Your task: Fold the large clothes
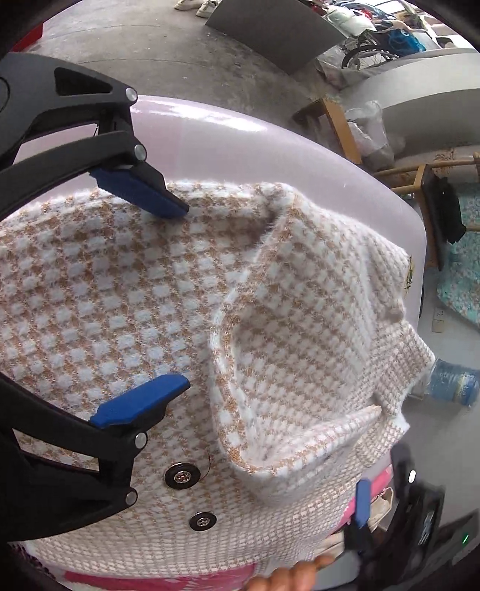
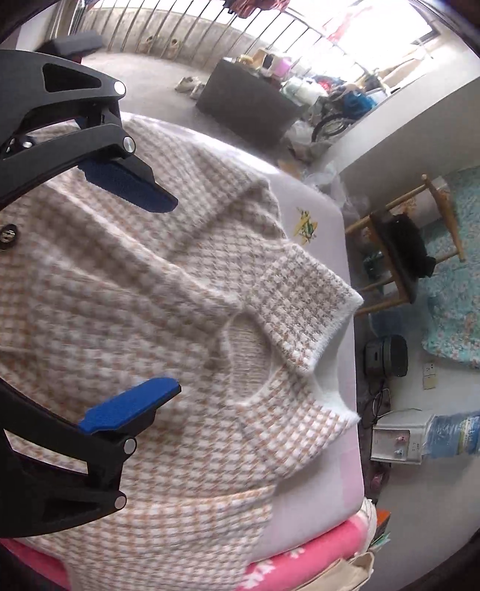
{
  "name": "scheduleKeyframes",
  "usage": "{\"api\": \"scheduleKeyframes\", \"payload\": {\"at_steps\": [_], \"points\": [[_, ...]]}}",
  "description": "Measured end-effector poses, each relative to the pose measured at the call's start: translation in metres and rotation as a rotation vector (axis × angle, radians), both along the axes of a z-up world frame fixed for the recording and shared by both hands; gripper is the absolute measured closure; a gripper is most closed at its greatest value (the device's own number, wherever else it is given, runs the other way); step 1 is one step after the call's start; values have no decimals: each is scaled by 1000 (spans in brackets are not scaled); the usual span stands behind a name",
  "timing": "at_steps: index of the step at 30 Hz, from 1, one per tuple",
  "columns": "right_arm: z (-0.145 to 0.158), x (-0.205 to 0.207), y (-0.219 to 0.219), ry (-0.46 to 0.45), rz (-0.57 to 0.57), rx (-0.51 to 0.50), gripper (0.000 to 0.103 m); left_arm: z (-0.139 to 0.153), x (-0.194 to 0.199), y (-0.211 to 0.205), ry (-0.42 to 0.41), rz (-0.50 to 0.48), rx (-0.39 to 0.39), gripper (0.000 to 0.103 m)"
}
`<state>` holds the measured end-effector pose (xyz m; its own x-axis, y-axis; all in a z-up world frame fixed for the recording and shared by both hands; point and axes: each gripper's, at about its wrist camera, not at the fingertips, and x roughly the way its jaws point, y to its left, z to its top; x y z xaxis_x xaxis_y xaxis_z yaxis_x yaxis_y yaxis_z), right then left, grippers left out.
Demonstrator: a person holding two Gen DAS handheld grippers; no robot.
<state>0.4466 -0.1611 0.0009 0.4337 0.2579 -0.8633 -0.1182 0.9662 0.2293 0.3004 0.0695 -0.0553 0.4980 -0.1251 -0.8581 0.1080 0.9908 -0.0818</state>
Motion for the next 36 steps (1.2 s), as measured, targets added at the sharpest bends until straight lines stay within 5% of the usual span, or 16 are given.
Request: {"api": "scheduleKeyframes", "payload": {"at_steps": [2, 6, 8, 9, 17, 24, 27, 29, 33, 36], "points": [[-19, 28, 14, 40, -2, -86, 21, -1, 0, -6, -8, 3, 25, 17], [-47, 46, 24, 115, 12, -222, 63, -4, -7, -9, -37, 4, 25, 11], [-35, 30, 21, 68, 43, -219, 87, -5, -10, -9, -40, 0, 15, 8], [-27, 19, 17, 47, 49, -220, 89, -5, -11, -9, -46, 1, 11, 8], [41, -128, -55, -147, 21, -120, 90, -5, -15, -7, -73, 1, -4, 8], [-22, -226, -128, 100, -85, 177, 83, -3, -16, 3, -73, 1, -82, 8], [-36, -238, -152, 125, -162, 363, 61, -3, -14, 0, -61, -21, -58, 8], [-35, -237, -167, 107, -226, 417, 55, -4, -14, -3, -62, -34, -35, 8], [-49, -222, -182, 139, -282, 530, 54, -4, -15, -5, -59, -37, -33, 8], [-64, -202, -177, 194, -270, 571, 54, 2, -16, 4, -47, -30, -138, 8]]}}
